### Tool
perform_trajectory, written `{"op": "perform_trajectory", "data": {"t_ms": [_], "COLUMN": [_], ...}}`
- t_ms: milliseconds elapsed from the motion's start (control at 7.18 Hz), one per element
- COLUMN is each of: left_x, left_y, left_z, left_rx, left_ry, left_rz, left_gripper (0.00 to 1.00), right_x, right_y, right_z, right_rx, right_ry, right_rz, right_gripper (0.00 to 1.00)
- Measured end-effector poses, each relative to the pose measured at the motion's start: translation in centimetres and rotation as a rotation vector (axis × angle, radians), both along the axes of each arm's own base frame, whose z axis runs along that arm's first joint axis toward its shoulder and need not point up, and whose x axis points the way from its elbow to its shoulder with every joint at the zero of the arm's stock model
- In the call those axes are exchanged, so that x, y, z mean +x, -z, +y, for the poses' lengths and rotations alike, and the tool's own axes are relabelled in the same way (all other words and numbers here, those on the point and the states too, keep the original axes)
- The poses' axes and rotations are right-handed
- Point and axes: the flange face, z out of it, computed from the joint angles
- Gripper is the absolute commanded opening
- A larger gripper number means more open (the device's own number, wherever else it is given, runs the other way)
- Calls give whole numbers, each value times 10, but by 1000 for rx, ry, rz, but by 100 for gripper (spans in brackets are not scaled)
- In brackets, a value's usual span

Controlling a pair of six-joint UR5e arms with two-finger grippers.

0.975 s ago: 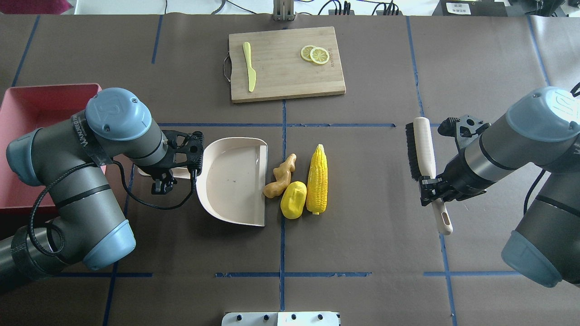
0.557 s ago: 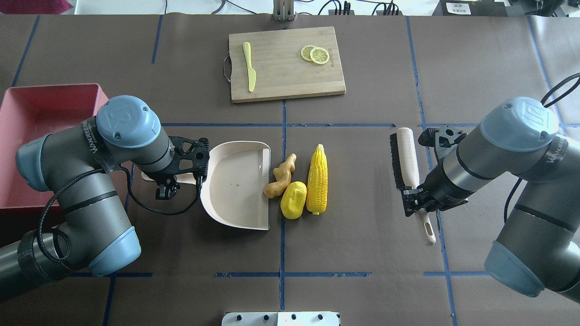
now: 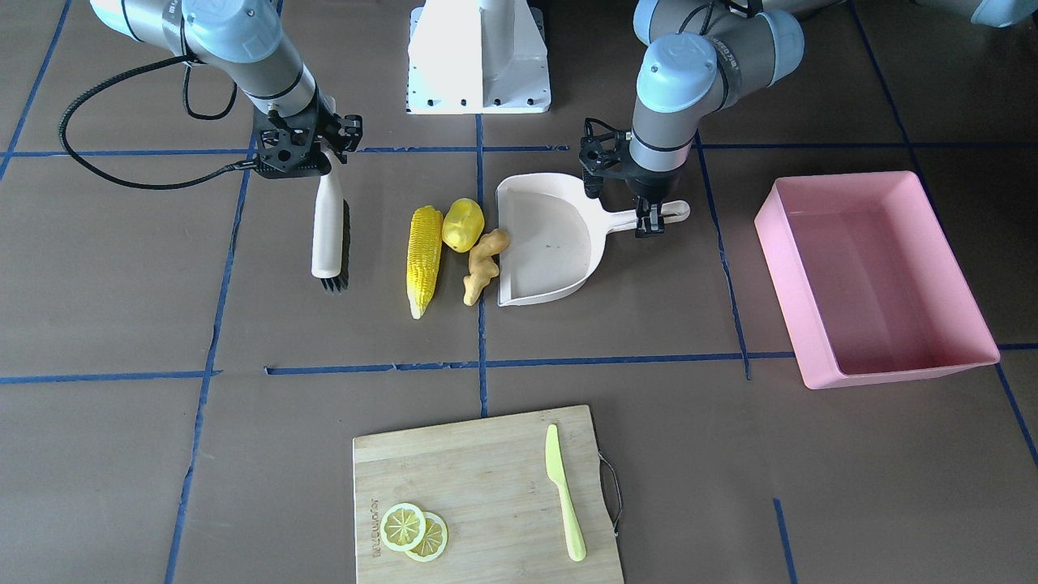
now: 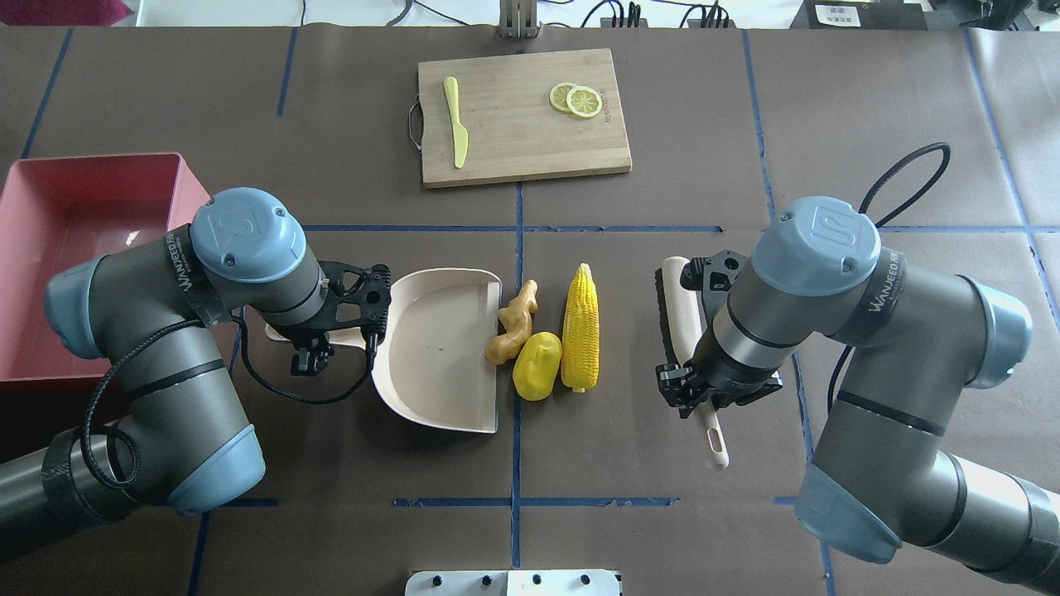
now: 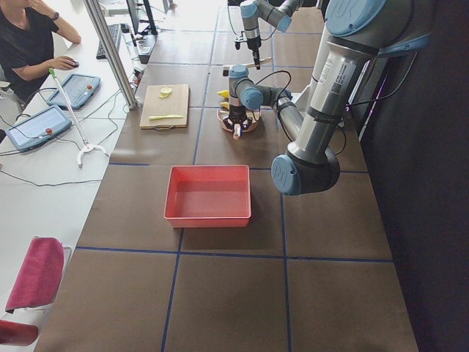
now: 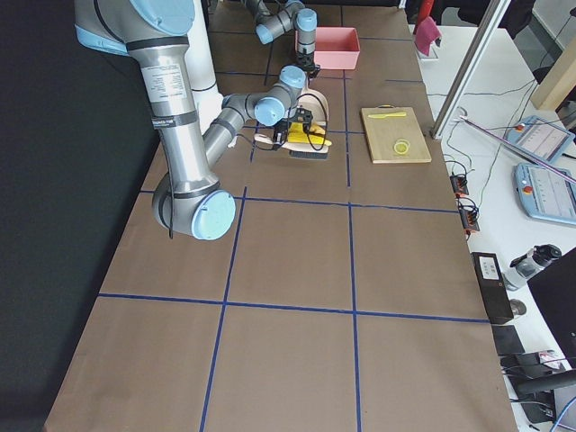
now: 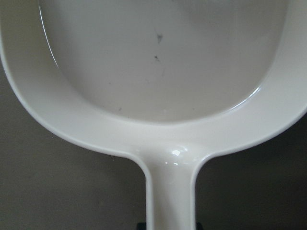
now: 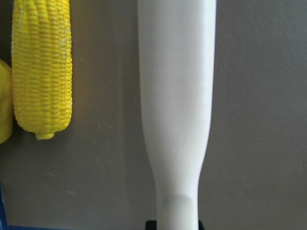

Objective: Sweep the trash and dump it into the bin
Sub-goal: 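Tilt the dustpan with the left gripper while the right brings the brush over, then sweep the ginger, squash and corn into the dustpan with the right gripper's brush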

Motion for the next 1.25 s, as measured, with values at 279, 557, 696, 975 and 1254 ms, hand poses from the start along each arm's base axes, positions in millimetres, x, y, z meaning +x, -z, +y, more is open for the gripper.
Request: {"op": "perform_trajectory", "data": {"t_ms": [279, 557, 696, 975, 1254], "left_x": [1, 2, 2, 2, 3], "left_y": [-1, -1, -1, -3, -1], "left_z": [-1, -1, -2, -4, -6], "left_rx": [-1, 3, 6, 13, 20], "left_ry": [0, 4, 8, 17, 32], "left_rz": [-3, -5, -9, -20, -37], "left_gripper": [0, 0, 0, 0, 0], "right_x": [-24, -42, -52, -73, -87], "right_y": [-2, -1, 3, 12, 25], "right_z": [-1, 8, 14, 17, 13], "right_rx": [-11, -6, -3, 1, 7], "right_ry": [15, 30, 39, 51, 54], "right_rz": [40, 73, 94, 118, 111], "right_gripper": [0, 0, 0, 0, 0]}}
